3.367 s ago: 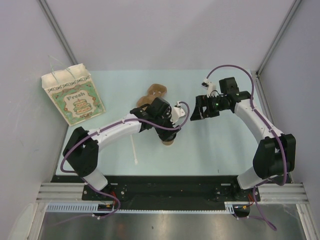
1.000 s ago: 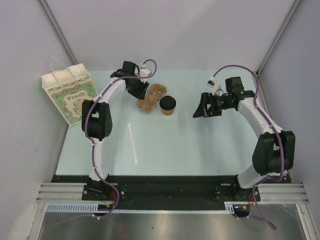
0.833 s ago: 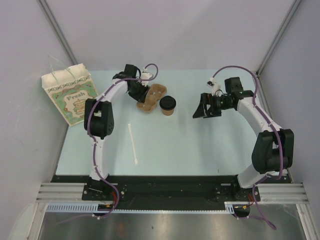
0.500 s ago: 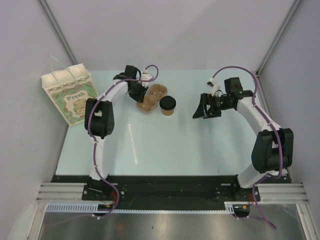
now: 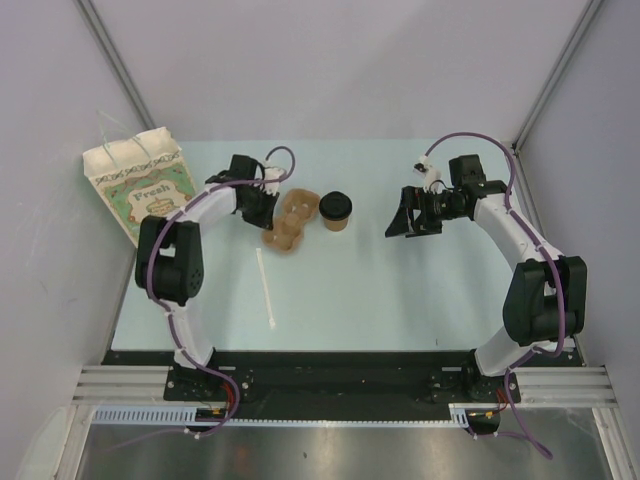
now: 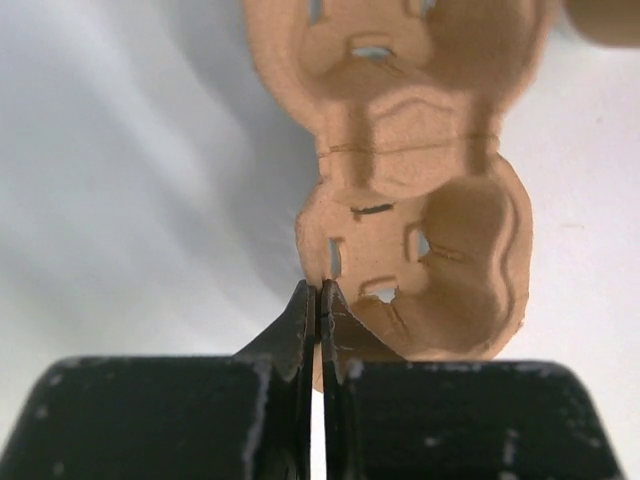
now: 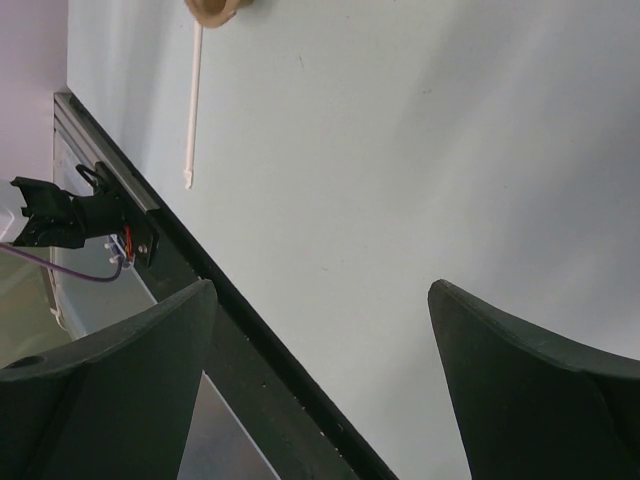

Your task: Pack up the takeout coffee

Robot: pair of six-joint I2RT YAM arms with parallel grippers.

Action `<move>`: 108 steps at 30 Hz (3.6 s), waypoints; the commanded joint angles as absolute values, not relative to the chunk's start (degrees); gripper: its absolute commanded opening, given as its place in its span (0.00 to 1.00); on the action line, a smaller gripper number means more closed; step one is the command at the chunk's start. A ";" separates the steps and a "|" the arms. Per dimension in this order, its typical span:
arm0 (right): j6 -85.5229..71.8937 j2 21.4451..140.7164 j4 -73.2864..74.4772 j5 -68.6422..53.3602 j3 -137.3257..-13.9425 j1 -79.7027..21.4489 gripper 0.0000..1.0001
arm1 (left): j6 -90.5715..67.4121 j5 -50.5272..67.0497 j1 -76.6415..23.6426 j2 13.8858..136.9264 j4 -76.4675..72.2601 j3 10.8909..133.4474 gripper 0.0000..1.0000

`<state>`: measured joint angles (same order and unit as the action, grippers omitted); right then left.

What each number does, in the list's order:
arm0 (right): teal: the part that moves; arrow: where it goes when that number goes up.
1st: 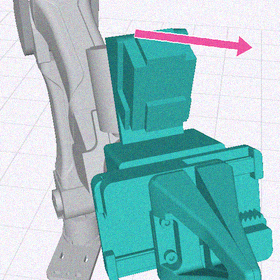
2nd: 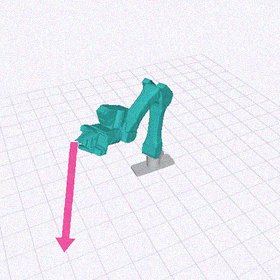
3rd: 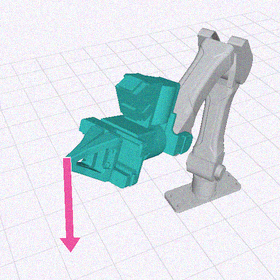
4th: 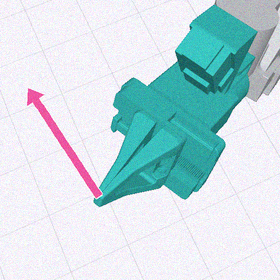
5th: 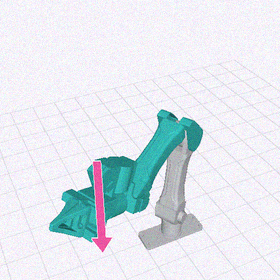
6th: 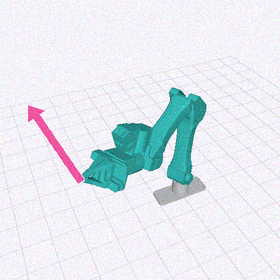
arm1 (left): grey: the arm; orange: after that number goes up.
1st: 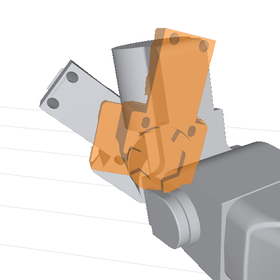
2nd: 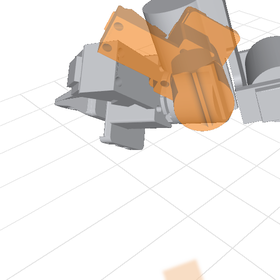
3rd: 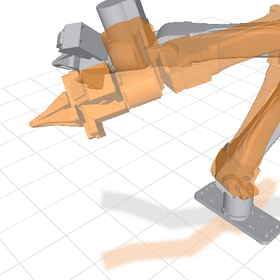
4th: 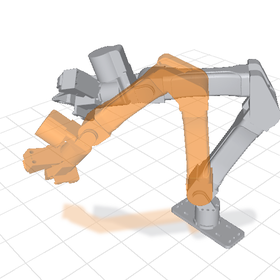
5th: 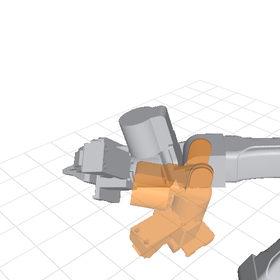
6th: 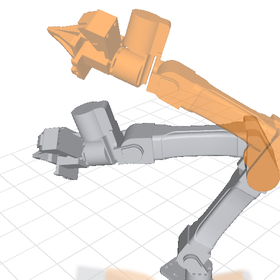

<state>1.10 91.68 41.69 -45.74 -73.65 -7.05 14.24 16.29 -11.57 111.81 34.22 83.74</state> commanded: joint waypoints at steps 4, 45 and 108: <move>1.14 91.06 41.13 -47.29 -74.97 -6.77 0.93 | 0.97 13.63 -10.46 102.83 30.15 69.10 0.00; 1.85 86.48 42.01 -49.74 -74.97 -2.73 1.00 | 50.71 16.26 15.73 100.80 57.12 117.41 0.99; 30.41 78.67 83.32 -57.22 -103.89 31.39 0.99 | 90.36 34.36 -58.54 99.75 52.30 112.59 0.00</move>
